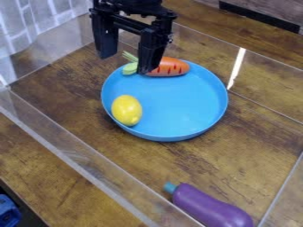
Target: Put the carrot on the blue tray
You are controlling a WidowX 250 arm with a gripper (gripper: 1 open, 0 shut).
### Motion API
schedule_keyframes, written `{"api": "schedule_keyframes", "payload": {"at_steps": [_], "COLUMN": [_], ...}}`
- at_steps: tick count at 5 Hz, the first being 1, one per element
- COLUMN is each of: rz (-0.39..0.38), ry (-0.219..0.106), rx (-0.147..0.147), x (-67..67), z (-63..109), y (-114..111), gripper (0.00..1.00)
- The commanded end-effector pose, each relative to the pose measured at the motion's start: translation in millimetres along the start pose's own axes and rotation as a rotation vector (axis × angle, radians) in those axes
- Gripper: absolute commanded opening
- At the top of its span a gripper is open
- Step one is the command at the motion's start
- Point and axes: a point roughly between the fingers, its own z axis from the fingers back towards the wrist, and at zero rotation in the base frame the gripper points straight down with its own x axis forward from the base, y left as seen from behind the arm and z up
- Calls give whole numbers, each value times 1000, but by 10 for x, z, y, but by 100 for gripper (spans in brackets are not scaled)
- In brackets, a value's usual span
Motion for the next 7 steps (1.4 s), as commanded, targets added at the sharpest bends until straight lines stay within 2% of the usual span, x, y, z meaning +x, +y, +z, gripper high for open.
{"api": "schedule_keyframes", "payload": {"at_steps": [1, 2, 3, 5, 6, 7], "rz": [-4, -47, -102, -200, -172, -134], "ry": [0, 3, -24, -53, -66, -67], "rx": [-1, -1, -1, -6, -2, 0], "x": [13, -13, -51, -143, -26, 58], "z": [13, -69, -10, 73, 70, 23], "y": [-13, -7, -16, -217, -207, -195], "gripper": [100, 100, 100, 100, 100, 100]}}
